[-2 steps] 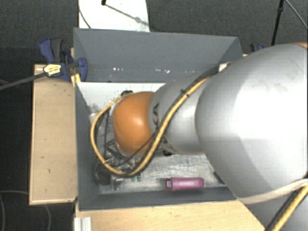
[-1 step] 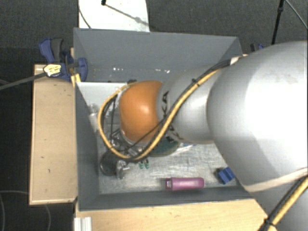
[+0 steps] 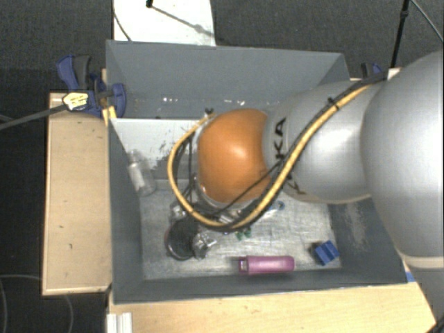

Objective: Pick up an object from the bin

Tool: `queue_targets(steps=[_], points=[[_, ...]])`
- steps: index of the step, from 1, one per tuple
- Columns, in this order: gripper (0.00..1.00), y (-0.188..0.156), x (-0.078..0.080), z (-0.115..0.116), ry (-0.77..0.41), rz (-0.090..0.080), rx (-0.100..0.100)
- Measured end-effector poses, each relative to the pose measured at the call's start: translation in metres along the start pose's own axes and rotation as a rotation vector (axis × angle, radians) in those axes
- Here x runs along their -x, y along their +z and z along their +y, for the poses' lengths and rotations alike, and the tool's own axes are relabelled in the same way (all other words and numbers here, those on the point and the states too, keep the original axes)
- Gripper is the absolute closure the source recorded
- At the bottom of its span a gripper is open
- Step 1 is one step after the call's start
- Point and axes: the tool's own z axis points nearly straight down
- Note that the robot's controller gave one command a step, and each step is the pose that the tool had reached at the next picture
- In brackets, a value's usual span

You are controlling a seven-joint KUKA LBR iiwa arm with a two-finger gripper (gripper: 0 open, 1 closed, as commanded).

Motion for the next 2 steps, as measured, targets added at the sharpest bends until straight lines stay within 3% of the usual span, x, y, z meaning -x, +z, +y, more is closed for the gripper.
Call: queue_targets(steps=[1, 2], points=[[1.0, 0.055, 0.061, 0.014, 0.246, -0.003, 0.003], [1.0, -0.091, 0.004, -0.024, -0.155, -0.002, -0.001]])
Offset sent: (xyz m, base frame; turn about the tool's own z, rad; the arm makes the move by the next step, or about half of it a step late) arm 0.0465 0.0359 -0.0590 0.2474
